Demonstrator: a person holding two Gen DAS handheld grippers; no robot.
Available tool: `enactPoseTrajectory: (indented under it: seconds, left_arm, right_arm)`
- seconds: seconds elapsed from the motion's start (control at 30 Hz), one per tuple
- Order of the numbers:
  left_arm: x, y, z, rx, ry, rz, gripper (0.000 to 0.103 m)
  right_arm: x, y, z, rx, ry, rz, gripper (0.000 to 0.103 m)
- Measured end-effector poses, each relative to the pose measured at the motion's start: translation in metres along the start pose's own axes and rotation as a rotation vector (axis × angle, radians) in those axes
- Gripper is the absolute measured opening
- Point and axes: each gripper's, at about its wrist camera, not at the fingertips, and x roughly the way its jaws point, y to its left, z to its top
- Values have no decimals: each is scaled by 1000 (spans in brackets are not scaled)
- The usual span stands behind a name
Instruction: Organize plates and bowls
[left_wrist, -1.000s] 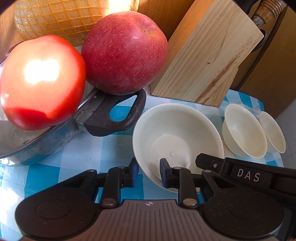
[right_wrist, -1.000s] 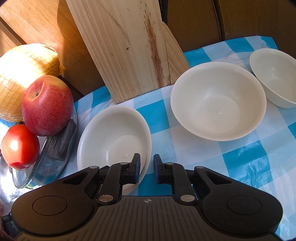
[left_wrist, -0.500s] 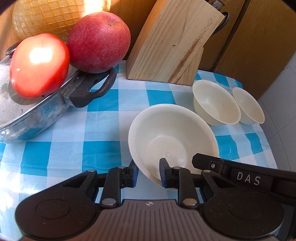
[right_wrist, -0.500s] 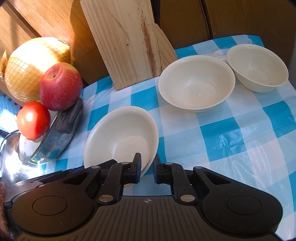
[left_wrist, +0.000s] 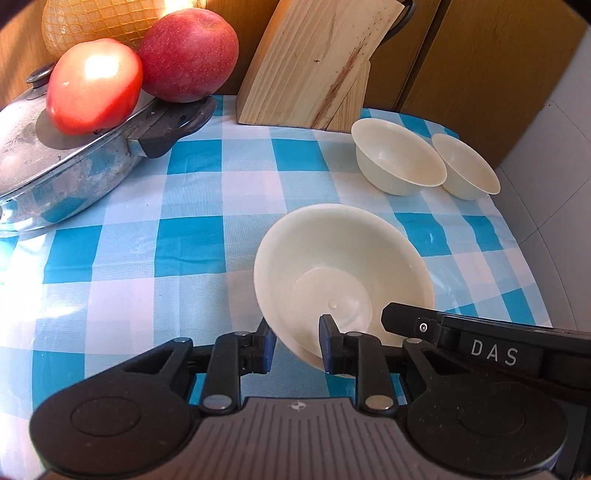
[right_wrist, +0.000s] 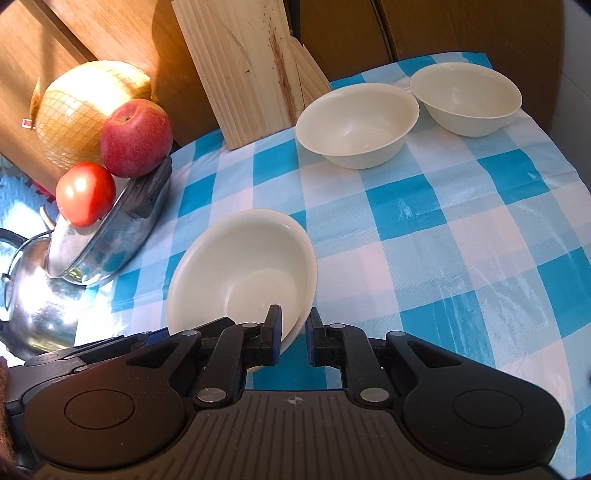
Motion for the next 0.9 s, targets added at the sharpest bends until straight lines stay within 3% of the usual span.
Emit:
enactPoseTrajectory:
  seconds: [0.3,0.53,0.77,0.9]
  left_arm:
    - [-10,-3,1,43,-27,63,19]
    - [-36,1,-2,46,-77,105,19]
    - [-91,-17,-9,126,-243,270,20]
    - [-120,-38,-2,166,-348,278,27]
  right_arm:
    - [-7,-7,0,2,-35,-21,39]
    - [-21,-17,2,7,-58,-15,39]
    - [-51,-22,5,25,-123,46,40]
    - [-80,-24,14,59,-198,121,41]
